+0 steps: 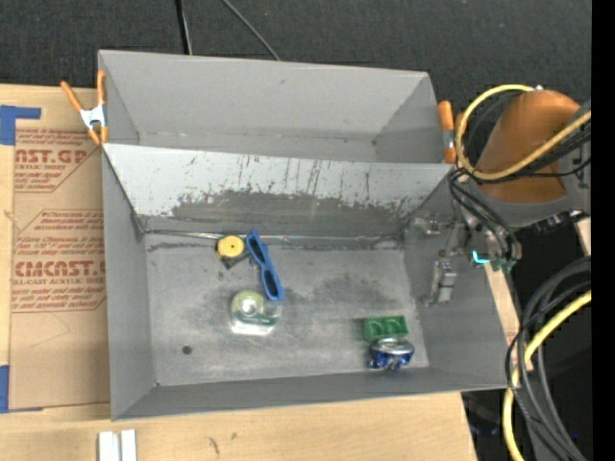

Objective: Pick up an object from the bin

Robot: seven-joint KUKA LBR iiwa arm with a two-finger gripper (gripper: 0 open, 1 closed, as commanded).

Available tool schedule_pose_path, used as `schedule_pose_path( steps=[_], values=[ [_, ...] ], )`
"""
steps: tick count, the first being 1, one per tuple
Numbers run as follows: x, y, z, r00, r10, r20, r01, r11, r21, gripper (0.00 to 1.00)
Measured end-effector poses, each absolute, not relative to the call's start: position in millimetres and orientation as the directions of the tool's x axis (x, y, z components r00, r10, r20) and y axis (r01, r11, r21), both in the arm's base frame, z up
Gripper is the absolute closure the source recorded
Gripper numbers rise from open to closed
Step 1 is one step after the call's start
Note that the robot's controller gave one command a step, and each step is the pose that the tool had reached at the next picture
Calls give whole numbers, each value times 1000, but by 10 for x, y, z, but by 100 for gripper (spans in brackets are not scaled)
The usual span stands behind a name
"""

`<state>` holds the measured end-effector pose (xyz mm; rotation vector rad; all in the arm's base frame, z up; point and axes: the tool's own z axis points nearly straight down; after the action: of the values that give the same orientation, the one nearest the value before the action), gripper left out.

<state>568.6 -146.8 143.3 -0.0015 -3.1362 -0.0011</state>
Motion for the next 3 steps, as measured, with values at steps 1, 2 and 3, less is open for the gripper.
schedule_pose_path(
  steps=[1,2,3],
  values=[
    [4863,-1280,702,-985,-172,-6,-172,985,-1,0],
    [4850,-875,707,-985,-172,-9,-172,985,0,0],
    [4825,-898,695,-986,-169,0,-169,986,0,100]
  ],
)
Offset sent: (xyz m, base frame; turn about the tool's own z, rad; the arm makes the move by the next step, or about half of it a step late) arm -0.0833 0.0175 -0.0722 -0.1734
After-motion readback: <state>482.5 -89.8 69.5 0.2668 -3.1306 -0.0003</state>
